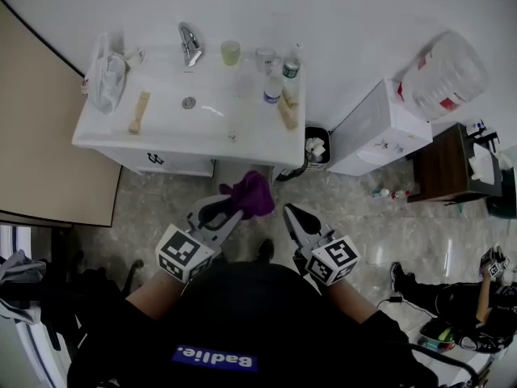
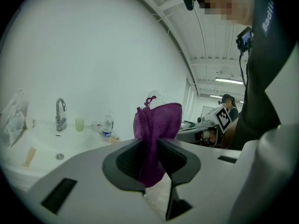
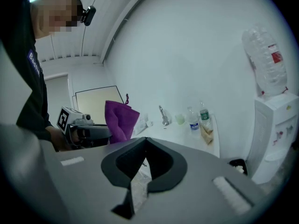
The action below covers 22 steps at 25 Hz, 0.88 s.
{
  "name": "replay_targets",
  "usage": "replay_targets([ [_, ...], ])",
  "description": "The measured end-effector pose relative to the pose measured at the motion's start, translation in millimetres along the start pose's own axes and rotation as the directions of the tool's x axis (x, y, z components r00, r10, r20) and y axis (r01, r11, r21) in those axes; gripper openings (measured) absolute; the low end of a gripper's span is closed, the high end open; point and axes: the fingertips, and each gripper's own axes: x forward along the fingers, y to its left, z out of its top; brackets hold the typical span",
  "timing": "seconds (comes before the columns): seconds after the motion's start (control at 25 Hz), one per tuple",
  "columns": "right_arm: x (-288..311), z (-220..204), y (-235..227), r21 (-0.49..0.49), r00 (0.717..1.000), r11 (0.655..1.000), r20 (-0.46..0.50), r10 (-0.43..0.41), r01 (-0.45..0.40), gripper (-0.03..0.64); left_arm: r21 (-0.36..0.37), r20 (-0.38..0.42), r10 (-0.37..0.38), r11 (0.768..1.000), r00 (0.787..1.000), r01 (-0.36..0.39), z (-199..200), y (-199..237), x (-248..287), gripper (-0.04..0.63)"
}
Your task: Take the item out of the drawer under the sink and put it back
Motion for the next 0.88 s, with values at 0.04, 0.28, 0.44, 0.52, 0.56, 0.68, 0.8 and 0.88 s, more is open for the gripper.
replay_targets([
  [0.04, 2, 2, 4, -0.001, 1.0, 1.0, 0.002, 0.01, -0.01, 0.002, -0.004, 0.016, -0.002, 1.0, 1.0, 0.002, 7, -3, -5, 0.095],
  [0.28, 7, 12, 21, -0.022, 0.999, 0.999, 0.002, 0.045, -0.045, 0.002, -0.023, 0.088, -0.031, 0.999, 0.996, 0.033, 28, -19, -18, 0.095],
  [0.44, 15, 10, 32, -0.02, 0.998, 0.998, 0.003, 0.062, -0.062, 0.002, -0.035, 0.081, -0.03, 0.999, 0.996, 0.033, 19, -20, -25, 0.095],
  [0.52, 17, 7, 35, -0.027, 0.998, 0.997, -0.005, 0.067, -0.067, 0.002, -0.034, 0.079, -0.035, 0.999, 0.996, 0.038, 17, -21, -28, 0.094],
  [0.56, 17, 6, 35, -0.033, 0.998, 0.997, -0.009, 0.069, -0.069, 0.002, -0.032, 0.081, -0.039, 0.999, 0.996, 0.042, 17, -22, -29, 0.092],
  [0.68, 20, 6, 38, -0.031, 0.997, 0.997, -0.012, 0.071, -0.072, 0.002, -0.022, 0.085, -0.045, 0.999, 0.995, 0.047, 19, -23, -33, 0.091],
  [0.8, 21, 5, 42, -0.036, 0.997, 0.997, -0.014, 0.074, -0.074, 0.002, -0.019, 0.082, -0.045, 0.999, 0.996, 0.047, 17, -21, -35, 0.089],
  [0.88, 21, 6, 42, -0.037, 0.997, 0.996, -0.011, 0.075, -0.076, 0.002, -0.02, 0.092, -0.047, 0.999, 0.995, 0.049, 18, -21, -36, 0.089],
])
